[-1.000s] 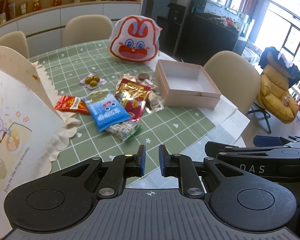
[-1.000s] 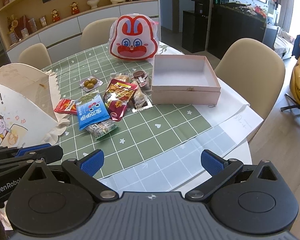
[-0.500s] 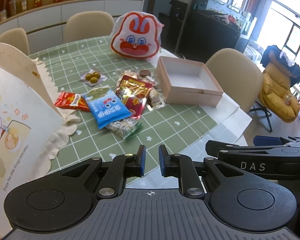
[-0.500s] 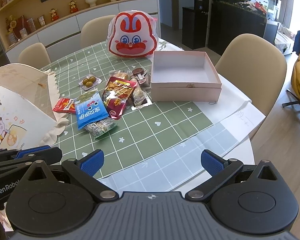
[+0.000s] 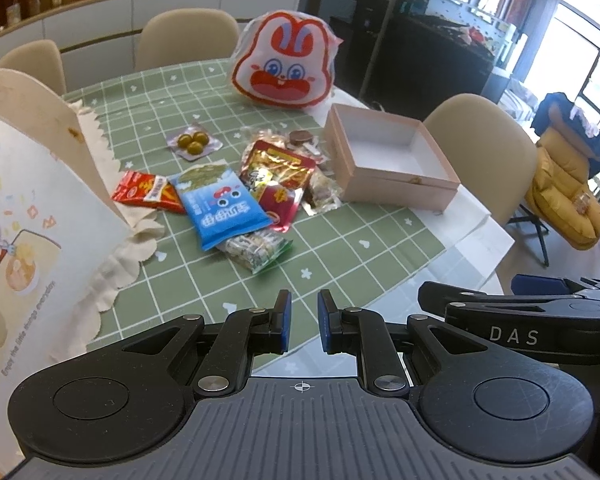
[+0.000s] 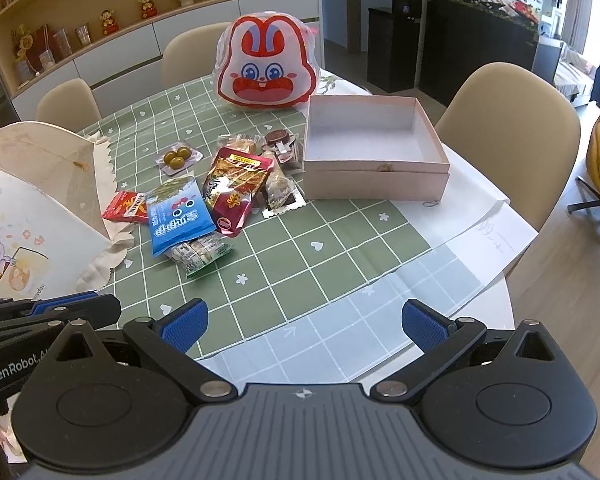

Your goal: Organize snacks

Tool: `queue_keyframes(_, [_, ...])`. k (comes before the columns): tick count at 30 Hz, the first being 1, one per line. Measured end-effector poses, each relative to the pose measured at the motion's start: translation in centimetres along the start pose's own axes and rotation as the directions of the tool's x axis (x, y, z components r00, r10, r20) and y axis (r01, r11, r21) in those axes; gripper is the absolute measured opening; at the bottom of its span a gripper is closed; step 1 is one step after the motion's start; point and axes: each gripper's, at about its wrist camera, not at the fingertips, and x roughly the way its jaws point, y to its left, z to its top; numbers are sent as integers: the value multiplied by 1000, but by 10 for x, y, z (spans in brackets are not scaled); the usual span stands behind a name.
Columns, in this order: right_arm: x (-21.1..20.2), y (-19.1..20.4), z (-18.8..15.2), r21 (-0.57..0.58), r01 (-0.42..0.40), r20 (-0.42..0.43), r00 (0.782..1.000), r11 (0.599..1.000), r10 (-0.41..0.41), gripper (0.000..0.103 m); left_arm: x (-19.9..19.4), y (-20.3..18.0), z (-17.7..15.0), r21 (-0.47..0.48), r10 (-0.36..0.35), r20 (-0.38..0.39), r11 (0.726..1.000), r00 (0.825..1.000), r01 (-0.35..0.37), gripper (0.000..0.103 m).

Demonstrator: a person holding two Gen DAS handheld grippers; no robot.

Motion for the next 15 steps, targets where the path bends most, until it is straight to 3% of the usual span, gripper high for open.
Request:
queue_keyframes(12, [35,-10,8,-18,2,-21,1000,1000,-3,103,47,15,7,-71,42,-62,996,997,-46,18])
queue_keyframes(15, [47,-12,9,-56,-13,7,1000,998,13,103,63,23,5,-102,14,-68,995,998,-21,18])
